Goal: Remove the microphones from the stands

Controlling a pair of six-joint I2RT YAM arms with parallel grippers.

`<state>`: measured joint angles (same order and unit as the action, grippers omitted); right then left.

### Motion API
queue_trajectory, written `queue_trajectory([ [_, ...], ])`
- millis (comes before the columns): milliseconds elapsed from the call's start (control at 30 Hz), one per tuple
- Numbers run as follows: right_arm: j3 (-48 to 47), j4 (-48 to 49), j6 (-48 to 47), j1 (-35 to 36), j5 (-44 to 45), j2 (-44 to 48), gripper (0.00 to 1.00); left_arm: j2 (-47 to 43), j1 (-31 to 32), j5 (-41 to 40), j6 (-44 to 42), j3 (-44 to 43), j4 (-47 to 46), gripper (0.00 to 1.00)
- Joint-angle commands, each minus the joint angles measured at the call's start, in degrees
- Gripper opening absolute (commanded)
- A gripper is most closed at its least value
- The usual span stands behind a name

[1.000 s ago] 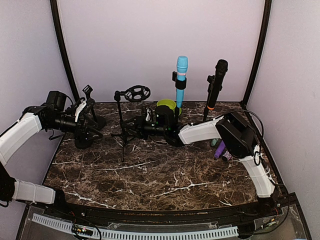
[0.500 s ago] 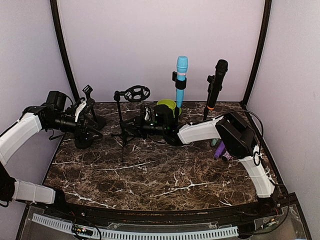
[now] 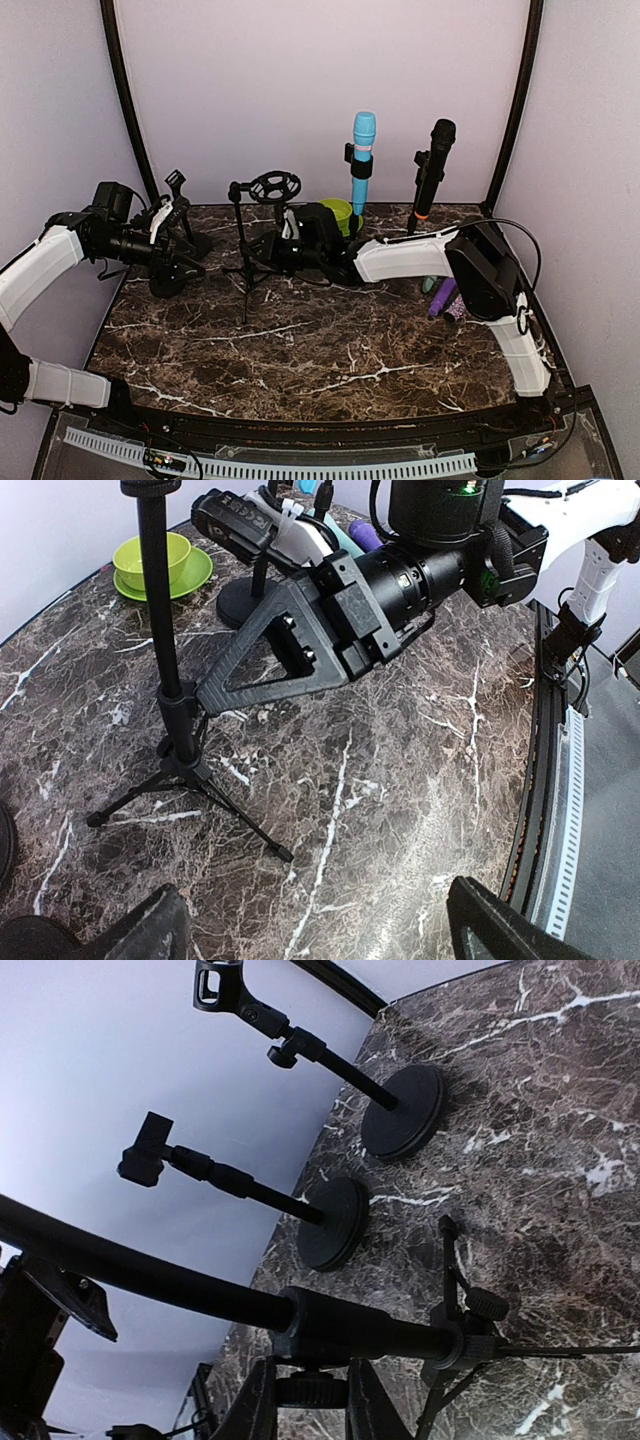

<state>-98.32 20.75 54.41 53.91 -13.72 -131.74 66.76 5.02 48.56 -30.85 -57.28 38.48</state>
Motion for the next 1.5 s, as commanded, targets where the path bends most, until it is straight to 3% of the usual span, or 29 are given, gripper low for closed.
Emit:
queue_trajectory([
  [0, -1.4, -8.6, -9.6, 1.4, 10.6, 2.3, 0.00, -0.5, -0.3, 0.0, -0.3, -0.9, 0.9, 0.92],
  [267, -2.4, -11.1, -18.3, 4.4, 21.8, 3.3, 0.00, -0.5, -0.3, -0.1, -0.2, -1.2, 1.1, 0.92],
  [400, -1.8, -10.4, -18.2, 4.6, 22.3, 4.0, 0.12, -0.4, -0.3, -0.1, -0.2, -1.4, 1.2, 0.92],
  [467, -0.4, -7.7, -16.7, 4.4, 20.6, 4.9, 0.24, -0.4, -0.3, -0.2, -0.2, -1.4, 1.2, 0.92],
  [600, 3.0, -1.8, -11.1, 3.2, 12.8, 6.3, 0.52, -0.4, -0.2, -0.2, -0.3, -1.5, 1.5, 0.92],
  [733, 6.9, 4.6, -3.8, 1.5, 4.9, 7.0, 0.65, -0.5, -0.3, -0.2, -0.6, -1.6, 1.6, 0.92],
  [833, 8.6, 9.3, -3.8, 0.3, 4.9, 6.0, 0.65, -0.6, -0.2, 0.0, -0.5, -1.6, 1.6, 0.92],
  [900, 9.5, 10.7, 3.9, 0.0, -2.8, 5.6, 0.65, -0.6, -0.2, 0.1, -0.4, -1.6, 1.6, 0.92],
  [1000, 13.5, 13.8, 5.6, 0.0, -3.3, 6.5, 0.65, -0.7, -0.3, 0.1, -0.4, -1.7, 1.5, 0.92],
  [1233, 26.8, 22.3, 7.4, 0.1, 0.3, 11.5, 0.64, 0.5, -0.3, 0.9, 0.9, -2.0, 0.6, 0.92],
  [1467, 35.8, 18.9, 2.0, 0.4, 6.9, 19.8, 0.62, 6.0, -0.2, 2.1, 3.2, -5.0, -3.1, 0.89],
])
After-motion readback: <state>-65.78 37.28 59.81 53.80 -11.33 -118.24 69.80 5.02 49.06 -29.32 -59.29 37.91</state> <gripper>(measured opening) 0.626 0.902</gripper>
